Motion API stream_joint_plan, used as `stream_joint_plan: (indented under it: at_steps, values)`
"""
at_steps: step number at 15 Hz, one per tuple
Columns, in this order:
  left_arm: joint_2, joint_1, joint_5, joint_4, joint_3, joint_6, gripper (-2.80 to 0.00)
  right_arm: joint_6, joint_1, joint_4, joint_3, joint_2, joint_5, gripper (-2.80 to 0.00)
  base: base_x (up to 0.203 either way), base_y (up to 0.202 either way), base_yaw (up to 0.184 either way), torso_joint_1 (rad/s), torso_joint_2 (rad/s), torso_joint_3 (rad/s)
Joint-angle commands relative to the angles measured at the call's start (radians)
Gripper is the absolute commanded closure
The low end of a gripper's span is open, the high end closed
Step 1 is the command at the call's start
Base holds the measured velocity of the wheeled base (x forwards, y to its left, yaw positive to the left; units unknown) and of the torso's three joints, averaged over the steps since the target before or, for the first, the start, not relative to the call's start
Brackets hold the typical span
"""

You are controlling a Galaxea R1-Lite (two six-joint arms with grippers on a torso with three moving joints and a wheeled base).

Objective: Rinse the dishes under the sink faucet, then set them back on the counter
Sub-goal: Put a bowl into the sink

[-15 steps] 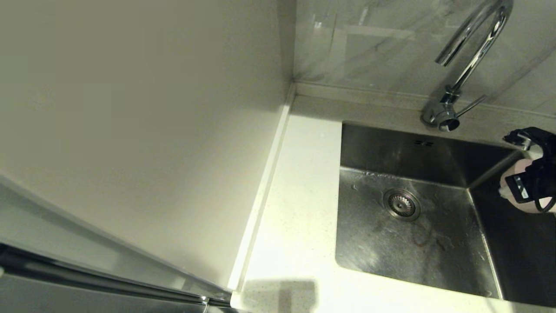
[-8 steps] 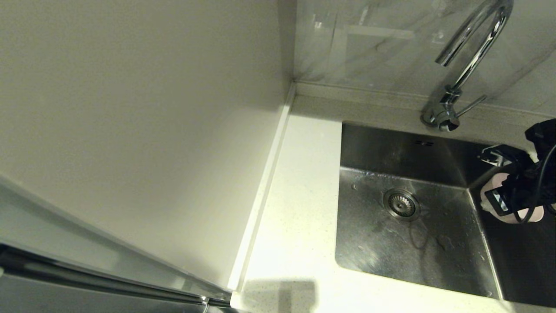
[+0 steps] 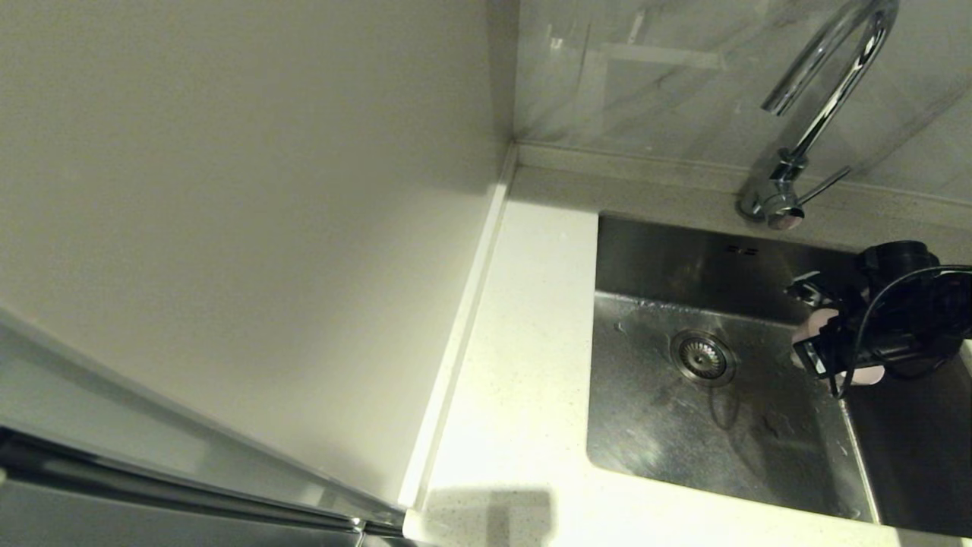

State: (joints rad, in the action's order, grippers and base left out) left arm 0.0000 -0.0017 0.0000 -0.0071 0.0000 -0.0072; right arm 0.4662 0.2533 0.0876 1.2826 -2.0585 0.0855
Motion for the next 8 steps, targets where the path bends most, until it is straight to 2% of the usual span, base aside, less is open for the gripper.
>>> stream_joint_plan:
  at_steps: [1,4,8]
  values:
    - [0.0,0.0,0.0,-0.001,0.003,0.0,0.0,0.004,-0.013,-0.064,-0.004,-0.091,0.002,0.0,0.0,0.0,0.0,0.0,0.0,0.0]
    - [0.0,0.0,0.0,-0.001,0.003,0.0,0.0,0.004,-0.023,-0.107,0.038,-0.161,0.002,0.0,0.0,0.0,0.0,0.0,0.0,0.0]
    - [0.0,0.0,0.0,-0.001,0.003,0.0,0.0,-0.002,-0.025,-0.112,0.185,-0.262,-0.01,0.0,0.0,0.0,0.0,0.0,0.0,0.0]
